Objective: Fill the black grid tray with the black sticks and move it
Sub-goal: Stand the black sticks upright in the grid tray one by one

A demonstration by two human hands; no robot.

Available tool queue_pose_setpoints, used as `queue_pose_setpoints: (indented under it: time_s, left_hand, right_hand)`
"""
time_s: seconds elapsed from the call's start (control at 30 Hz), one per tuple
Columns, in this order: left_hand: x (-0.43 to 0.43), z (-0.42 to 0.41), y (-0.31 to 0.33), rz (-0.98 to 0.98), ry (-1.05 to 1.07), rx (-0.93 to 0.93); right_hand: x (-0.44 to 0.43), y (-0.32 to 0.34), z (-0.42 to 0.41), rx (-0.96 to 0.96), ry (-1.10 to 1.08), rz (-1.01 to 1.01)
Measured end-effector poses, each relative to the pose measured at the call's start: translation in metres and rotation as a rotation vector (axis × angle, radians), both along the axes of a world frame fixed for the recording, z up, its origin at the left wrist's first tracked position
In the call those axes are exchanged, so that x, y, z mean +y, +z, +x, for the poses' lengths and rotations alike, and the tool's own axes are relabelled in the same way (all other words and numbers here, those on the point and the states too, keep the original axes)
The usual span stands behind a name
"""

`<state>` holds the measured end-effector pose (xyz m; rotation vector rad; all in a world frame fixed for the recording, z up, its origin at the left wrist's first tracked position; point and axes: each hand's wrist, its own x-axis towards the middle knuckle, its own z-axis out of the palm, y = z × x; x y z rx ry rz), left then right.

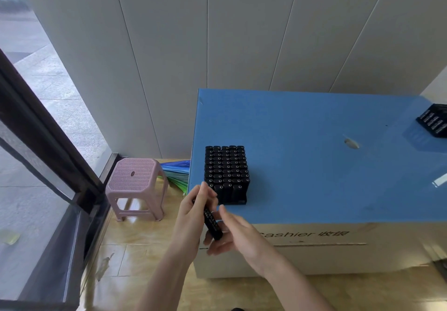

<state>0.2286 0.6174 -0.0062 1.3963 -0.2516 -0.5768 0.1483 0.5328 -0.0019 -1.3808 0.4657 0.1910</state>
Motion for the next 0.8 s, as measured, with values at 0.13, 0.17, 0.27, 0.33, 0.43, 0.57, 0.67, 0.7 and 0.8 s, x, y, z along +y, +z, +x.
queue_pose_setpoints:
  time_s: [0.13, 0.17, 0.27, 0.33, 0.43, 0.57, 0.67, 0.7, 0.8]
  left_hand:
    - [-0.005, -0.002, 0.002, 0.104, -0.073, -0.072]
    - [-0.006, -0.002, 0.002, 0.12, -0.1, -0.056]
    - [-0.009, 0.0, -0.001, 0.204, -0.176, -0.136]
    - [-0.01, 0.004, -0.006, 0.271, -0.173, -0.286]
    - [-0.005, 0.009, -0.01, 0.313, -0.094, -0.383]
    - [0.008, 0.021, -0.018, 0.441, -0.013, -0.545]
    - [0.013, 0.028, -0.022, 0.465, 0.009, -0.513]
    - [0.014, 0.029, -0.023, 0.469, 0.011, -0.499]
    - [0.017, 0.03, -0.026, 0.492, 0.009, -0.472]
  right_hand:
    - [-0.007, -0.002, 0.0, -0.057, -0.058, 0.13]
    - [-0.009, -0.003, -0.001, -0.064, -0.07, 0.172]
    - [-0.014, -0.004, -0.002, -0.049, -0.09, 0.274]
    - [-0.018, -0.009, -0.001, -0.018, -0.133, 0.343]
    - [-0.028, -0.017, -0.006, -0.01, -0.197, 0.33]
    - [-0.045, -0.017, -0.018, -0.027, -0.262, 0.106]
    - [-0.059, -0.018, -0.019, -0.008, -0.347, -0.234]
    - [-0.064, -0.02, -0.018, -0.017, -0.372, -0.345]
    - [-0.077, -0.024, -0.011, -0.079, -0.4, -0.609]
